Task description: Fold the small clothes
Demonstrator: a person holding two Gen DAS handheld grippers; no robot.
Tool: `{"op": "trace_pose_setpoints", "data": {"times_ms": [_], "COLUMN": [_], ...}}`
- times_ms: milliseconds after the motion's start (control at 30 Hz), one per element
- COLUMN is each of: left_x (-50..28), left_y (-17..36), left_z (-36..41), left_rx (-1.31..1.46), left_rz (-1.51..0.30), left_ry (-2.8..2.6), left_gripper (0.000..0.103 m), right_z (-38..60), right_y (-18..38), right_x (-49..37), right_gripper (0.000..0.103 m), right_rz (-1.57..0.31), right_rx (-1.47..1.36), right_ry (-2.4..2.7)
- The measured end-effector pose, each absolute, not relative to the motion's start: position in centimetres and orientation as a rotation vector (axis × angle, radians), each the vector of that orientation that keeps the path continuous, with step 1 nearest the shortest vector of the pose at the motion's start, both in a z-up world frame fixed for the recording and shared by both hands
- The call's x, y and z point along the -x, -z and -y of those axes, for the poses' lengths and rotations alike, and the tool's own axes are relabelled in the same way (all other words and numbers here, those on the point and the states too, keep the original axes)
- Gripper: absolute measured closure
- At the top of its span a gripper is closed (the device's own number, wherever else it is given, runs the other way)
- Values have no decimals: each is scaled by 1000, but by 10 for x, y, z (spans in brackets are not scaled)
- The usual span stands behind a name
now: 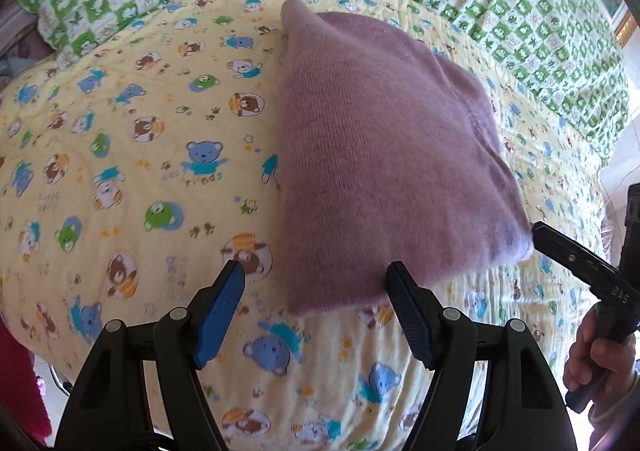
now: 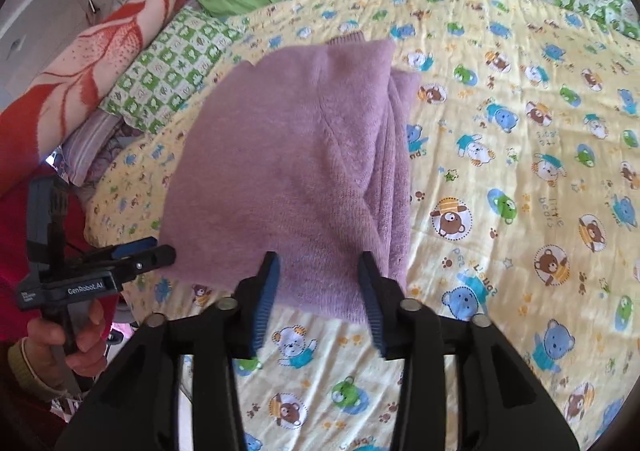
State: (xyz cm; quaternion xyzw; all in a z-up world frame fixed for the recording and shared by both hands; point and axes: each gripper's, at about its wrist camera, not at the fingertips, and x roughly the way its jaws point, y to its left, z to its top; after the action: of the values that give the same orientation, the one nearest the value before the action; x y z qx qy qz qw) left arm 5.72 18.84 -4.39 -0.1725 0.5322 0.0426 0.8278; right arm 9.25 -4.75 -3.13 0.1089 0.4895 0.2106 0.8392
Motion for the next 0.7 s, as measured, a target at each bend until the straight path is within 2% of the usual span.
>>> {"op": "trace_pose_setpoints", "data": {"times_ms": [67,167,300,500,700], "left_x": [-51,-40,-23,0,13], "left_y": [41,39,36,34,37], "left_z": [-188,-184,-178,-166,-158], "left_rx": [365,345,284,226,172], "left_rz": [-1121,-1106,-1059,-998,-1010], "left_ry": [-96,-110,-133,-160,-152], "left_gripper": [29,29,25,20,19], "right_z": [49,52,49,36,23], "right_y": [26,23,24,31,43], "right_x": [-82,-67,-51,-22,-1], "right_gripper": [37,35,27,21,18], "right_rz": [-1005,-978,-966,-942,-967], "right_rx": [-236,-248,-239,-162,-105], "right_ry": [-424,-408,-373,-376,-382]}}
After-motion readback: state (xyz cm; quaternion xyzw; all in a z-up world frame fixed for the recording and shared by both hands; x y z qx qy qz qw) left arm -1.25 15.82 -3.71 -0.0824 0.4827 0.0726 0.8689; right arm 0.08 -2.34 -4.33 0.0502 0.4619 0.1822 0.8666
